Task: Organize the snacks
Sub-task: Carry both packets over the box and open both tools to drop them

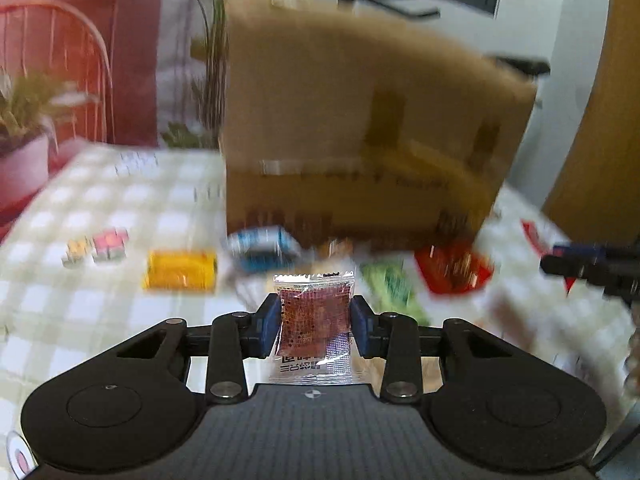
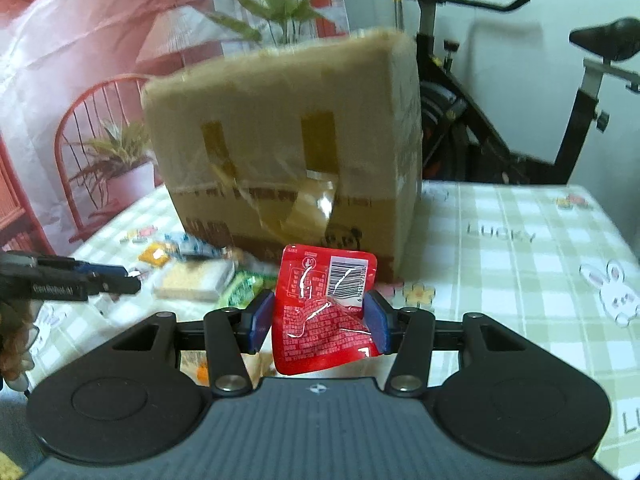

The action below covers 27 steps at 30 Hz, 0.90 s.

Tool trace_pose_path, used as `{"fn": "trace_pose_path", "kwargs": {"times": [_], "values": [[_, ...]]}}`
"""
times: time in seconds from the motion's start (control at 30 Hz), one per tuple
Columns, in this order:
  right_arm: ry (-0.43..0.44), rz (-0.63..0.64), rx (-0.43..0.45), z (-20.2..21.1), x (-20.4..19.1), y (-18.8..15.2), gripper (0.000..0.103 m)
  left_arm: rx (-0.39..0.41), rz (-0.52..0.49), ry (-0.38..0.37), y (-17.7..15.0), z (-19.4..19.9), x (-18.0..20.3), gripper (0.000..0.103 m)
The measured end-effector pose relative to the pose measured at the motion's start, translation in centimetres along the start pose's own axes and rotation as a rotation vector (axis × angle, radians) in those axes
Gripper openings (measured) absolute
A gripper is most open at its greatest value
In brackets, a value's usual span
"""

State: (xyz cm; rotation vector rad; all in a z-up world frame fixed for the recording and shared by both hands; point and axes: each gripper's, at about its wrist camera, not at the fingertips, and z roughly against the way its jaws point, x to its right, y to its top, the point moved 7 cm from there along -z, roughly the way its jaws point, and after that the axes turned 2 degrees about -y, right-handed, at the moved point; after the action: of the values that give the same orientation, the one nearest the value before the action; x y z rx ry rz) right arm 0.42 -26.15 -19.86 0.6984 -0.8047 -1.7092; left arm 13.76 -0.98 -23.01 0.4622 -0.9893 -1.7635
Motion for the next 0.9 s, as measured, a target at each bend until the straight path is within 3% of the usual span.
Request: {"fn": "trace_pose_path", "kwargs": {"times": [0.2, 0.5, 0.57, 0.73, 0.83, 0.9], "values": [[0.037, 0.011, 0.108, 2.2, -1.1, 3.8, 0.051, 0.161, -0.067, -0.01, 5.7, 3.1, 1.5, 0.04], [0.041, 0.16, 0.262, 1.8, -3.2, 14.7, 0.052, 0.326, -0.127, -0.033, 16.3, 3.0, 3.3, 0.04], [0.033, 0.202, 0.276, 0.4, -3.7, 17.1, 0.052, 0.327, -0.121, -0.034, 18.4, 1.8, 3.3, 0.04], [0.021, 0.221, 0.199, -4.8, -3.5, 19.6, 0.052, 0.27, -0.111, -0.015, 21.5, -2.1, 2.9, 0.042], [0.007, 0.2, 0.153, -7.2, -3.3, 19.5, 0.055, 0.225, -0.151, -0.003, 21.8, -3.7, 3.2, 0.057], [-0.006, 0.183, 0.135, -7.8, -3.0, 19.2, 0.065, 0.219, -0.163, 0.024, 21.7, -3.9, 3.1, 0.068]]}}
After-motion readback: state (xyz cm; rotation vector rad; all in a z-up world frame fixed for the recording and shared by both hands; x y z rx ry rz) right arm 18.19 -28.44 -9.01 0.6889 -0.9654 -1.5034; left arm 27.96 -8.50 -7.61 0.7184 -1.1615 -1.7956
